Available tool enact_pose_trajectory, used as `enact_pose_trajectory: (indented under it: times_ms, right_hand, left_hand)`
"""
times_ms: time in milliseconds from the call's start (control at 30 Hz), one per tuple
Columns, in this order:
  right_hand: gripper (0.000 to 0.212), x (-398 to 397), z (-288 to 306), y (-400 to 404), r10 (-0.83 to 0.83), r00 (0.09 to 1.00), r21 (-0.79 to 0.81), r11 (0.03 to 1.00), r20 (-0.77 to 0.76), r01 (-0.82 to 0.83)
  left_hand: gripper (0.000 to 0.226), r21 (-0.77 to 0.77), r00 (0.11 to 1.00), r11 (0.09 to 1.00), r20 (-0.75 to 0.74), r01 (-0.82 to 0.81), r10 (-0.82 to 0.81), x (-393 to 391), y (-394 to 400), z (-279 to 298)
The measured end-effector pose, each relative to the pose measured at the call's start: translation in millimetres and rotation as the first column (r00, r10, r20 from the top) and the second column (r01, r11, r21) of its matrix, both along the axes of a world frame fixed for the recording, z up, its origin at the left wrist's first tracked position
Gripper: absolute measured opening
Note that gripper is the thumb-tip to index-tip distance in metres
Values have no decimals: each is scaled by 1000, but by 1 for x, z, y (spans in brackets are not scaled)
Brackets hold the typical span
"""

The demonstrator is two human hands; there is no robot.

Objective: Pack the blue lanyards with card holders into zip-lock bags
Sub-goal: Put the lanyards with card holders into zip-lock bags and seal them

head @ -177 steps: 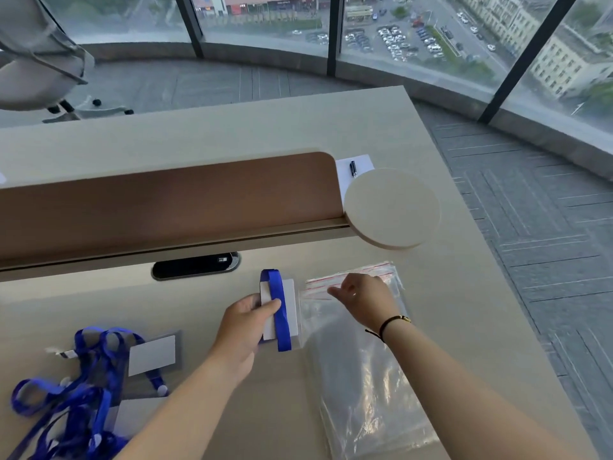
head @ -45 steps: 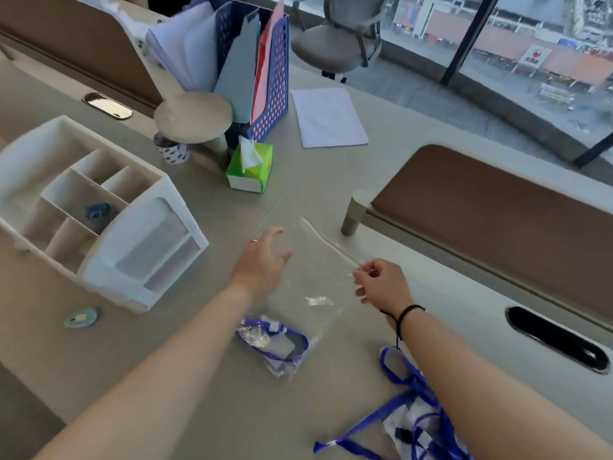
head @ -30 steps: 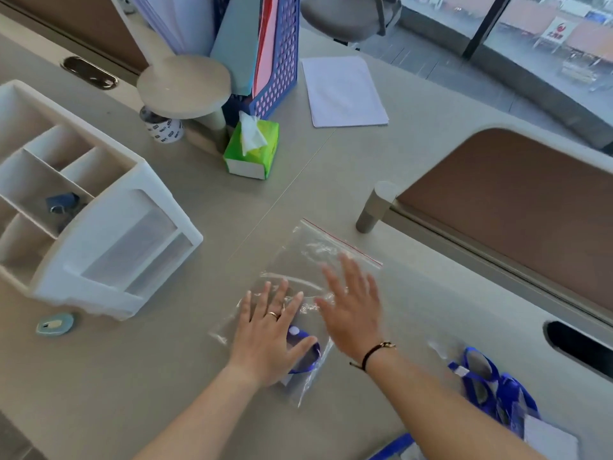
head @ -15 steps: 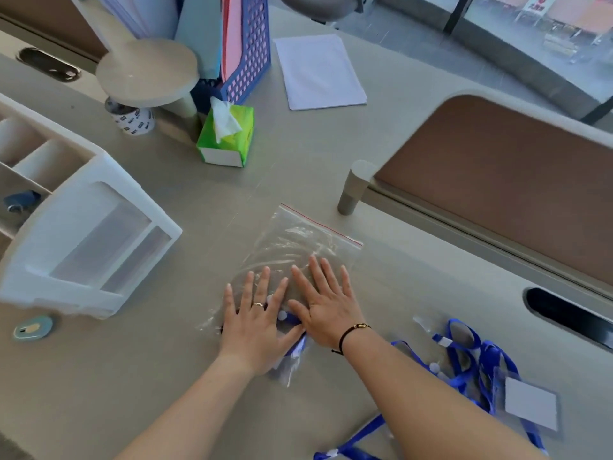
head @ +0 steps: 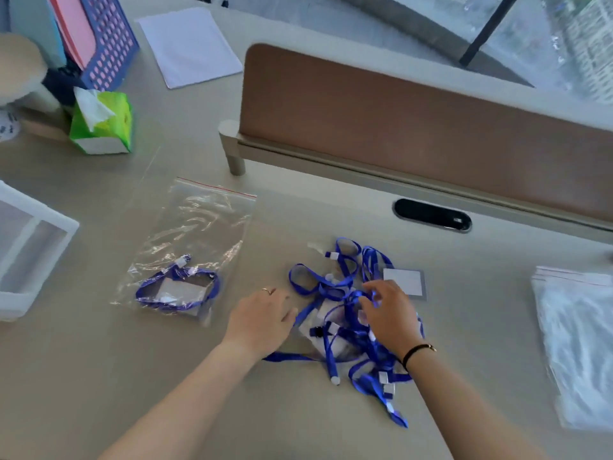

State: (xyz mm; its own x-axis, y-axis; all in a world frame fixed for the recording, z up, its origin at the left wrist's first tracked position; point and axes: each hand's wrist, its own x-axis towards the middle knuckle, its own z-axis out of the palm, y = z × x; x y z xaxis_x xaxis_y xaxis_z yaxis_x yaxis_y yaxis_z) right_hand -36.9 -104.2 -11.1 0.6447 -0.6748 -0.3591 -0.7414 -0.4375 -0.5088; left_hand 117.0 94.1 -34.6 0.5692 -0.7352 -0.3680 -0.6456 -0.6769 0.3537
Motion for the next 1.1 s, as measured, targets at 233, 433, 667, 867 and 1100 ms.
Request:
enact_pose_trajectory:
  times_ms: [233, 433, 667, 867, 1100]
  right_hand:
    - [39, -102, -15, -17, -115, 979, 36, 992, -166, 123]
    - [65, -121, -23, -40, 28, 972, -70, 996, -234, -46]
    - [50, -118, -27, -59, 116, 953, -109, 982, -281, -152]
    - [5, -136, -6, -69, -31, 998, 165, 985, -50, 38]
    - [9, -169, 16, -73, -252, 962, 294, 932, 102, 213]
  left_hand:
    - [41, 5, 987, 996, -133, -87, 87, -73, -19, 6]
    - [37, -88, 979, 989, -178, -119, 102, -115, -56, 18]
    - [36, -142, 974, 981, -203, -131, 101, -157, -86, 27]
    - [40, -89, 980, 994, -190, -70, 52, -175, -95, 25]
    - [30, 162, 988, 979, 62, 127, -138, -188, -105, 10]
